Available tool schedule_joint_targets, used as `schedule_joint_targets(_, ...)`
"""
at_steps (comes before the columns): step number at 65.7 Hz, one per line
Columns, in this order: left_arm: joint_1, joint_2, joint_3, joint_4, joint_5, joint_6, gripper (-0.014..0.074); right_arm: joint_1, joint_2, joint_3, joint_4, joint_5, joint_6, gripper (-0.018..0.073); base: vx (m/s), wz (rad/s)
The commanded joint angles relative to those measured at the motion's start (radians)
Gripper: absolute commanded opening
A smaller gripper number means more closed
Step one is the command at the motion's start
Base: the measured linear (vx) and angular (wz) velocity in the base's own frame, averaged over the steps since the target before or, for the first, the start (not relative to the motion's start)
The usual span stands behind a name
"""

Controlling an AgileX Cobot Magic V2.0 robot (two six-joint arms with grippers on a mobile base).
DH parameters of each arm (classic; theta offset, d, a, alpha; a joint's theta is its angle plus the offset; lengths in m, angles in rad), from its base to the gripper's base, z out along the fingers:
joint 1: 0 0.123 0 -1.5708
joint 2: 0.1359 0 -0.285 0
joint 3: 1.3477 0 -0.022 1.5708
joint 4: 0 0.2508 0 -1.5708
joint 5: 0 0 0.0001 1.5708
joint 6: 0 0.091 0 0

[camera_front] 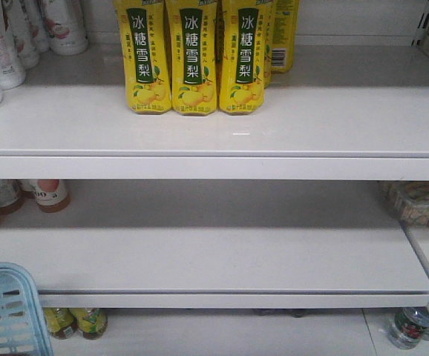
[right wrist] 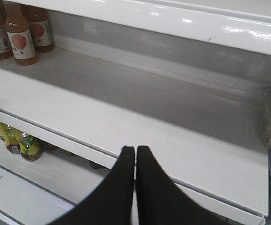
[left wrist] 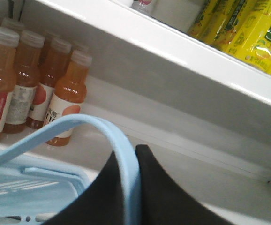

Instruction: Place coke in basket with both arms

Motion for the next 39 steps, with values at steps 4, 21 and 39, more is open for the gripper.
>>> schedule_joint_targets(4, 0.028, -0.015, -0.029, 0.027, -0.175, 0.012, -0.0006, -0.002, 0.012, -0.027, -0.011, -0.069, 0.001, -0.0004, 0.0, 0.0)
schedule_joint_targets(21, 0.028, -0.015, -0.029, 0.064, -0.169, 0.085, -0.0006, -0.002, 0.012, -0.027, -0.011, -0.069, 0.001, -0.0004, 0.0, 0.0)
schedule_joint_targets(39, 0.039, -0.015, -0.029, 0.063, -0.178, 0.128, -0.0006, -0.002, 0.012, -0.027, -0.011, -0.069, 0.001, -0.0004, 0.0, 0.0)
